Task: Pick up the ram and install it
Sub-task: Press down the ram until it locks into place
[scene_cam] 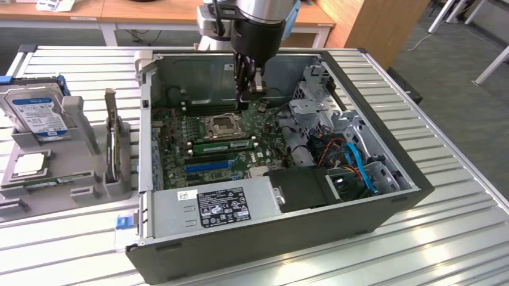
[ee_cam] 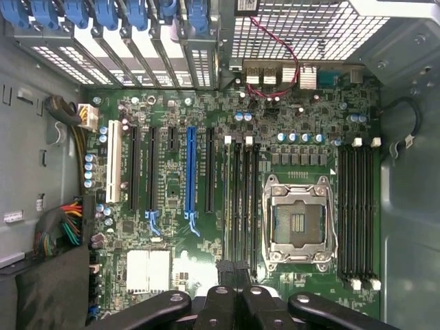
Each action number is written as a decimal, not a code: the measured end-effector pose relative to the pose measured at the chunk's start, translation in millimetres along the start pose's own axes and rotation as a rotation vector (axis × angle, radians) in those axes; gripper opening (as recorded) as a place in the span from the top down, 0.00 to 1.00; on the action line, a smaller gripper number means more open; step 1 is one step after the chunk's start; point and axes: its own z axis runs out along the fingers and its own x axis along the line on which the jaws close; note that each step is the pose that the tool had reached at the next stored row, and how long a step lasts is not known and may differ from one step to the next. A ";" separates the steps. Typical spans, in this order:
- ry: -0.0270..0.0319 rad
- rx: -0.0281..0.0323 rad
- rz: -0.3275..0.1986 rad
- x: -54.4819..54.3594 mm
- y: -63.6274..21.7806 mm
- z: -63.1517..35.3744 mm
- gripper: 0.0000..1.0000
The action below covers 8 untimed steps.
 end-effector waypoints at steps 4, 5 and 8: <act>0.0000 0.0038 0.000 0.0 0.4 0.0 0.90; 0.0000 0.0038 0.000 0.0 0.4 0.0 0.90; 0.0001 0.0037 0.000 0.0 -0.2 0.0 0.90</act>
